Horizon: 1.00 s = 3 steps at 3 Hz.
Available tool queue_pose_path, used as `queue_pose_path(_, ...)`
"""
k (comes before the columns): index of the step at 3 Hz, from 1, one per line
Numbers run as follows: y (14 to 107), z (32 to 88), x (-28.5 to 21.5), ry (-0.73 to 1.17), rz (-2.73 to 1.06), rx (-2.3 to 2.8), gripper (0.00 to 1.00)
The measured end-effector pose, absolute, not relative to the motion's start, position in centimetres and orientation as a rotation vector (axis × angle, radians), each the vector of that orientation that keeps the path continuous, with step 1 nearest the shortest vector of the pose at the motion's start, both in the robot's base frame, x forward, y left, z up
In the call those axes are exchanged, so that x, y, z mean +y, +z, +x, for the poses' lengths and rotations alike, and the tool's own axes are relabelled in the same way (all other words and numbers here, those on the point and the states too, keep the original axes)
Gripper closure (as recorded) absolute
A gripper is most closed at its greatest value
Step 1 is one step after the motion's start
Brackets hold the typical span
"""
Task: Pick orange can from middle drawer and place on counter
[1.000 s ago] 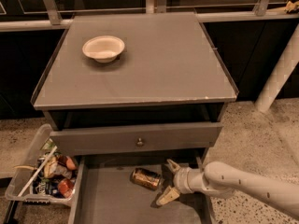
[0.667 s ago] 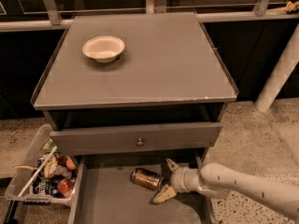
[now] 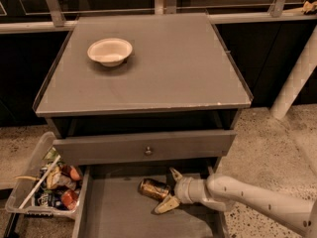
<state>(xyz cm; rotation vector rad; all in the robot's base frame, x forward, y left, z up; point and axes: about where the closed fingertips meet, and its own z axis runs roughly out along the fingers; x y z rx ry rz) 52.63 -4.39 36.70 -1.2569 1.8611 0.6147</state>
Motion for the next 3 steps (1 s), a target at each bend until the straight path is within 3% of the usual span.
queue_pose_path(1,37.00,52.27,-2.77,0.660,-1.259,1.844,0.12)
queue_pose_path(3,37.02,52.25,-2.72,0.661,-1.259,1.843,0.58)
